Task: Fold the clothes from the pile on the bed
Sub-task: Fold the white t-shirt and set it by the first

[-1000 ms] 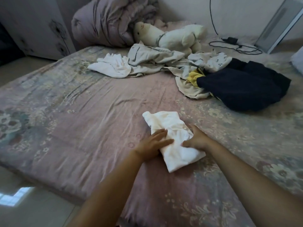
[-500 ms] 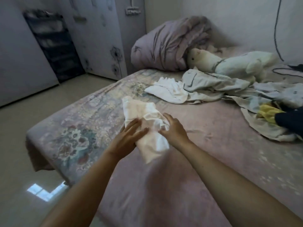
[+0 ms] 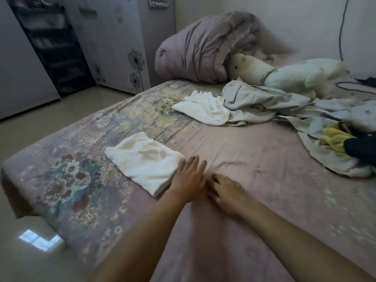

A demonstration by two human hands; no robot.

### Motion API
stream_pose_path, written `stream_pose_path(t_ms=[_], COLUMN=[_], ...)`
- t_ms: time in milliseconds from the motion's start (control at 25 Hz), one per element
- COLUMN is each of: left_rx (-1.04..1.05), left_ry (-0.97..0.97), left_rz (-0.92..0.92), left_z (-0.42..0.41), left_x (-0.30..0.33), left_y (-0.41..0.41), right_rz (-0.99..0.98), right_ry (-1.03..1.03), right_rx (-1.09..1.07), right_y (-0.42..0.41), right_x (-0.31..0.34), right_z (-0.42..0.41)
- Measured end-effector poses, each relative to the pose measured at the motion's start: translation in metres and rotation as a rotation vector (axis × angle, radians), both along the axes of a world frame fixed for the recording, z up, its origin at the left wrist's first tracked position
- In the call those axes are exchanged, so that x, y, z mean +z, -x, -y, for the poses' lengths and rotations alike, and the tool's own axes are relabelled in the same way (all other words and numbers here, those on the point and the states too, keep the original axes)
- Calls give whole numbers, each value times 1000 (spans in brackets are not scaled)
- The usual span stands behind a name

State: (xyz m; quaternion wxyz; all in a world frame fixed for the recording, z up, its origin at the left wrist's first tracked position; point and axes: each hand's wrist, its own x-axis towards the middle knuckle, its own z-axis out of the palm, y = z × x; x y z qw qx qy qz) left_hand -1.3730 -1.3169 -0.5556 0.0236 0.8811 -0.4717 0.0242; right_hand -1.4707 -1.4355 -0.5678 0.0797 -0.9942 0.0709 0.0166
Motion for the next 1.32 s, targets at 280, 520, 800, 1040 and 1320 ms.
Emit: stream_pose_path(t_ms=[280,520,800,1040,1320], left_rx=[328,347,334,342,337], left_ry=[55,214,182,249,226], left_rz=[-97,27,0,36,-10], left_z=[134,137,139,142,139], left_x=[-42,-59,-62,-63,-51], left_y=[-90,-94,-104,-107,-104], right_rz=[59,34,-128,113,170], right_ry=[63,8,131,-73,-104], right_rx=[-155,-164,-282,-53,46], right_y=[-32,-135,-260,-251,-95], right_x=[-15,-5,24,32,44], right_z=[149,192,237,244,215])
